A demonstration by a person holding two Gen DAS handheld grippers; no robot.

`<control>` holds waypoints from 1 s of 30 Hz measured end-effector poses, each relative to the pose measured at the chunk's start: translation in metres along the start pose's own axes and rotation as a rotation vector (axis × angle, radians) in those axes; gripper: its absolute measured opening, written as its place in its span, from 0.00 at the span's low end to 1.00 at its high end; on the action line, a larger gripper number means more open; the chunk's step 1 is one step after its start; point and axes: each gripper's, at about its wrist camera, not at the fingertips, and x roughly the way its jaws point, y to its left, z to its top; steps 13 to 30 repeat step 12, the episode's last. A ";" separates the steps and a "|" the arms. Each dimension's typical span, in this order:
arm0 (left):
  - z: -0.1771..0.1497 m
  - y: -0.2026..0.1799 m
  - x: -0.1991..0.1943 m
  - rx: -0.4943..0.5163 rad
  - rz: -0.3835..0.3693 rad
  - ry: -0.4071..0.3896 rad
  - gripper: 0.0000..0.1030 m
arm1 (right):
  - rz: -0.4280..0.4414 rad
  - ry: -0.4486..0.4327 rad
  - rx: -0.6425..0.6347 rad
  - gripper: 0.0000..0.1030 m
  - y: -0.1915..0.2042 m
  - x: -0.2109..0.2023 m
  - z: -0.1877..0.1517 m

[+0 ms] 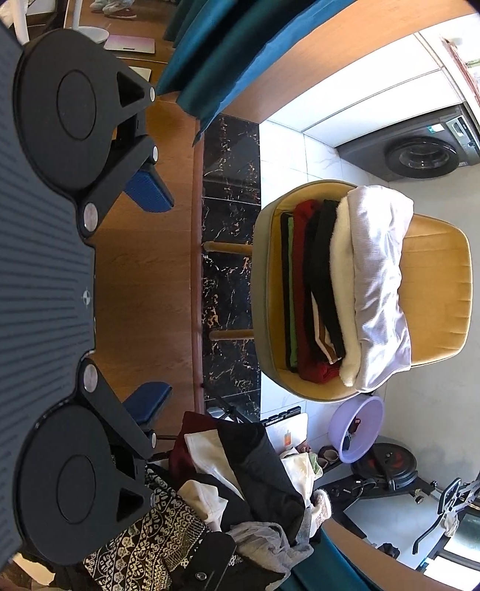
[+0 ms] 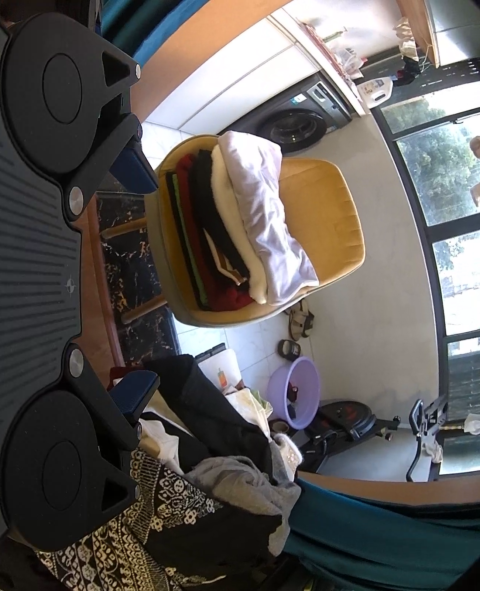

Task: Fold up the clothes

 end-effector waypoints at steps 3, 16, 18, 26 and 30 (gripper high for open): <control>0.001 -0.001 -0.001 0.008 0.002 0.000 0.97 | -0.005 0.000 0.006 0.99 0.000 0.000 0.000; 0.001 -0.005 -0.006 0.036 -0.019 -0.026 0.97 | -0.018 -0.002 0.018 0.99 0.000 -0.001 0.001; 0.001 -0.005 -0.006 0.036 -0.019 -0.026 0.97 | -0.018 -0.002 0.018 0.99 0.000 -0.001 0.001; 0.001 -0.005 -0.006 0.036 -0.019 -0.026 0.97 | -0.018 -0.002 0.018 0.99 0.000 -0.001 0.001; 0.001 -0.005 -0.006 0.036 -0.019 -0.026 0.97 | -0.018 -0.002 0.018 0.99 0.000 -0.001 0.001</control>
